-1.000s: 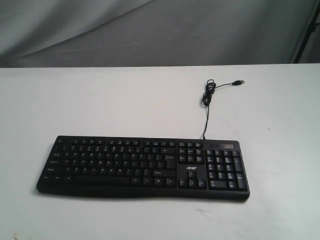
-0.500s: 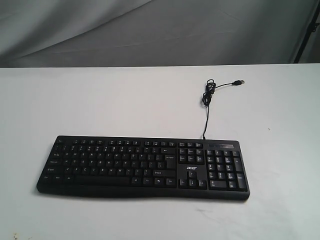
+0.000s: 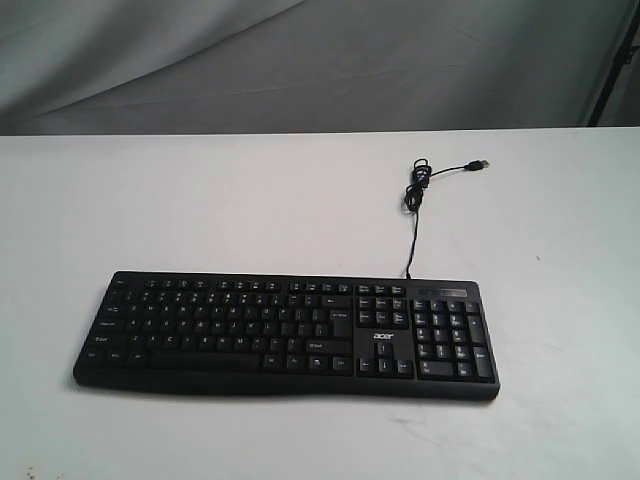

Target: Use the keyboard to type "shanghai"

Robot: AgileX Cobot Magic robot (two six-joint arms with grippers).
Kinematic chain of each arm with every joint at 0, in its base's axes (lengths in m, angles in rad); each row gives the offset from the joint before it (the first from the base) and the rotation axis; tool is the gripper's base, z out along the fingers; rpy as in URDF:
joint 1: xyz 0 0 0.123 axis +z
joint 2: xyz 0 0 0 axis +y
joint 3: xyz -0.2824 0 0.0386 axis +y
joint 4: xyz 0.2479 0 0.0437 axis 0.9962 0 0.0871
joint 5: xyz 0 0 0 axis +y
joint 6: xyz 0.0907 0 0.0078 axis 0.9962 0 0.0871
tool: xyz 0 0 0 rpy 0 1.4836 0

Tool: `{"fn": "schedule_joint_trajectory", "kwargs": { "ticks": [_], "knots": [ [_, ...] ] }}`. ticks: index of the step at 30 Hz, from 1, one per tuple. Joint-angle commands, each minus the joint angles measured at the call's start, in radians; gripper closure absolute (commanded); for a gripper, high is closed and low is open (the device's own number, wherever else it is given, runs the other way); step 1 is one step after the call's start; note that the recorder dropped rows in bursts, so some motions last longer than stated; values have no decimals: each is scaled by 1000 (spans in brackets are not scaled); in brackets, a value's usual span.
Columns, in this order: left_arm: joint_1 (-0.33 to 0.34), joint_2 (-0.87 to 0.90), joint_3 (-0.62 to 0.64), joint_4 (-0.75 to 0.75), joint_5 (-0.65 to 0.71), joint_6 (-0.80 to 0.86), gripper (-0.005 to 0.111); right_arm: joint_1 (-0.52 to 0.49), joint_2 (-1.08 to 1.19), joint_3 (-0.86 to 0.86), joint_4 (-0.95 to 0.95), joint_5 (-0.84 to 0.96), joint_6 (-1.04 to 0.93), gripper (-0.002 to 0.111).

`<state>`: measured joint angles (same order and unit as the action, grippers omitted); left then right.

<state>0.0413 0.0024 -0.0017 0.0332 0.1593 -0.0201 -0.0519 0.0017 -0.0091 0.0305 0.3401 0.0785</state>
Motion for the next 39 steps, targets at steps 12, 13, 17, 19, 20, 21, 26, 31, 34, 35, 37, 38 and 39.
{"fn": "schedule_joint_trajectory", "kwargs": {
  "ticks": [12, 13, 17, 19, 20, 21, 26, 31, 34, 35, 37, 38, 39],
  "knots": [
    [-6, -2, 2, -7, -5, -3, 107, -8, -2, 9, -31, 1, -51, 108],
    [-6, -2, 2, -7, -5, -3, 107, -8, -2, 9, -31, 1, -51, 108],
    [-6, -2, 2, -7, -5, -3, 107, -8, -2, 9, -31, 1, -51, 108],
    [-6, -2, 2, -7, -5, -3, 107, -8, -2, 9, -31, 1, -51, 108],
    [-6, -2, 2, -7, -5, -3, 107, -8, -2, 9, -31, 1, -51, 108],
    [-6, -2, 2, -7, -5, -3, 107, -8, -2, 9, -31, 1, -51, 108],
    [-6, -2, 2, -7, -5, -3, 107, -8, -2, 9, -31, 1, -51, 108],
    [-6, -2, 2, -7, -5, -3, 107, -8, -2, 9, -31, 1, -51, 108],
    [-6, -2, 2, -7, -5, -3, 107, -8, -2, 9, -31, 1, -51, 108],
    [-6, -2, 2, -7, -5, -3, 107, -8, -2, 9, -31, 1, -51, 108],
    [-6, -2, 2, -7, -5, -3, 107, -8, -2, 9, -31, 1, -51, 108],
    [-6, -2, 2, -7, -5, -3, 107, -8, -2, 9, -31, 1, -51, 108],
    [-6, -2, 2, -7, -5, -3, 107, -8, -2, 9, -31, 1, -51, 108]
  ]
}}
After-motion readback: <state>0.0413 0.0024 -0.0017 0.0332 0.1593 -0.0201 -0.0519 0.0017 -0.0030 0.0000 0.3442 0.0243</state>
